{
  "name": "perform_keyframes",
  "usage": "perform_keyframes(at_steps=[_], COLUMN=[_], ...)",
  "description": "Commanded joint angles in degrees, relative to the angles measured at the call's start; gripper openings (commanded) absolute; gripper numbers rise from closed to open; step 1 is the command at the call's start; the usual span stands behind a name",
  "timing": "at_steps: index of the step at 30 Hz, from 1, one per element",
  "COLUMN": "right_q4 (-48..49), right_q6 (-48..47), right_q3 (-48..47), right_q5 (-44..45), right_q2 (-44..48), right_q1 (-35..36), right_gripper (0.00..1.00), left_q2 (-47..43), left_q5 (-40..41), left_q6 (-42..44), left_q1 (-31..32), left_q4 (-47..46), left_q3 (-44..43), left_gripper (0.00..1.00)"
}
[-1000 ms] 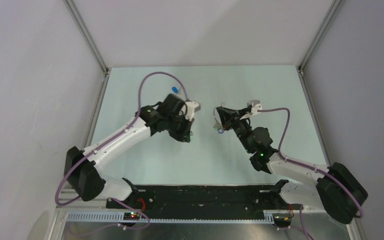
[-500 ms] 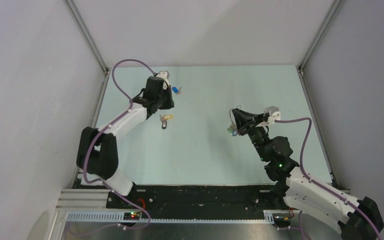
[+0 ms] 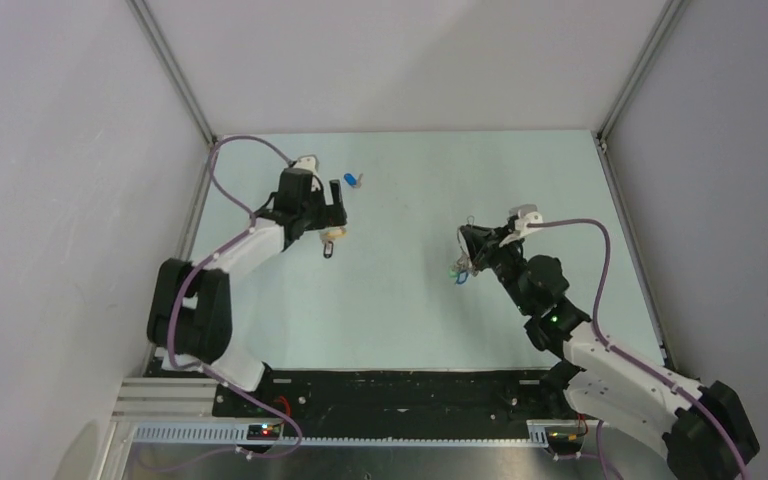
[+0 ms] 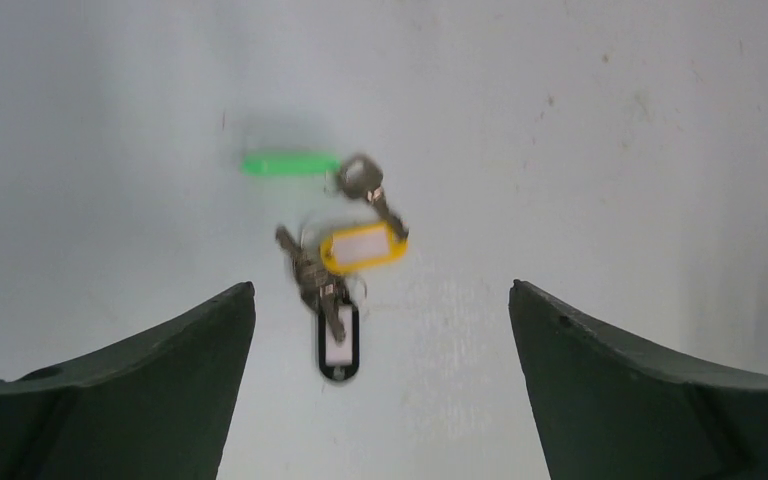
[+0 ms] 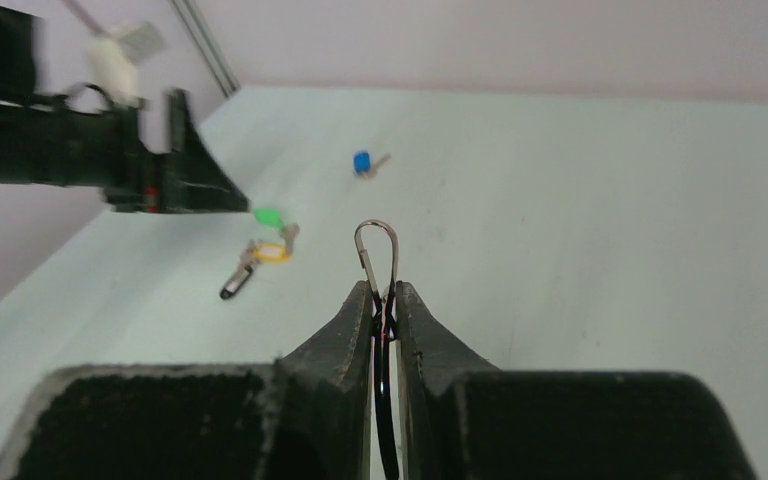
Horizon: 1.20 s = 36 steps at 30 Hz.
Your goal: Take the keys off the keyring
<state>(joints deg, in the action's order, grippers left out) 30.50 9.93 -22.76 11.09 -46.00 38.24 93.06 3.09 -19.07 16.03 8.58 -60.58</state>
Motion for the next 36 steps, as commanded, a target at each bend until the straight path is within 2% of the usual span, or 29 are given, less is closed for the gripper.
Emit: perform_keyframes(at_steps=[1, 7, 10, 12, 13, 14, 15, 17, 20, 26, 31, 36], right_q4=[2.5, 4.8, 4.6, 3.8, 2.8, 1.5, -1.5, -4.0, -9.7, -21.3, -24.6, -24.7], right_q6=[5.5, 10.0, 10.5, 12.5, 13.9, 17.4, 19.0, 21.3, 19.7, 15.3, 7.0, 3.0], right_q3=[-4.0, -11.3, -15.8, -18.3, -19.1, -21.1, -22.0, -23.1, -23.4, -23.4, -23.4, -24.2], right_q5=[-7.3, -15.9, -17.1, -16.7, -16.5, -15.4, -15.3, -15.5, -9.2, -3.2, -0.2, 3.6], right_q2=[-6.7, -16.4, -19.6, -21.9, -22.9, -24.8, -25.7, -26.1, -22.8, -9.7, 4.4, 12.7], right_q1=[-3.8, -6.6, -7.7, -9.8, -12.3, -13.6, -16.6, -19.9, -21.1, -21.2, -21.2, -21.2], right_gripper=[0.0, 0.0, 0.0, 0.03, 0.32, 0.48, 0.73, 0.96, 0.99, 0.99, 0.99, 0.99], left_q2=[-12.8, -25.8, -31.0, -32.7, -33.2, -34.3, -35.0, -38.4, -42.0, -48.4, -56.0, -60.5], left_q5=[-0.9, -1.4, 1.4, -0.9, -1.4, -1.8, -1.7, -0.6, 2.2, 8.9, 19.5, 23.9], left_q6=[-2.4, -4.2, -7.4, -8.0, -8.3, -8.9, -9.2, -9.6, -9.1, -7.0, -1.1, 5.1], left_q1=[0.4, 0.4, 0.2, 0.1, 0.1, 0.1, 0.0, 0.0, 0.0, 0.0, 0.0, 0.0], left_q4=[-4.3, -3.8, -0.3, 1.5, 2.0, 2.6, 2.8, 3.2, 3.7, 7.4, 8.3, 8.1], left_q3=[6.0, 13.3, 13.7, 13.2, 12.9, 12.9, 13.1, 13.4, 13.8, 11.1, 6.8, 2.8], left_gripper=[1.0, 1.0, 1.0, 1.0, 1.0, 1.0, 1.0, 1.0, 1.0, 1.0, 1.0, 1.0])
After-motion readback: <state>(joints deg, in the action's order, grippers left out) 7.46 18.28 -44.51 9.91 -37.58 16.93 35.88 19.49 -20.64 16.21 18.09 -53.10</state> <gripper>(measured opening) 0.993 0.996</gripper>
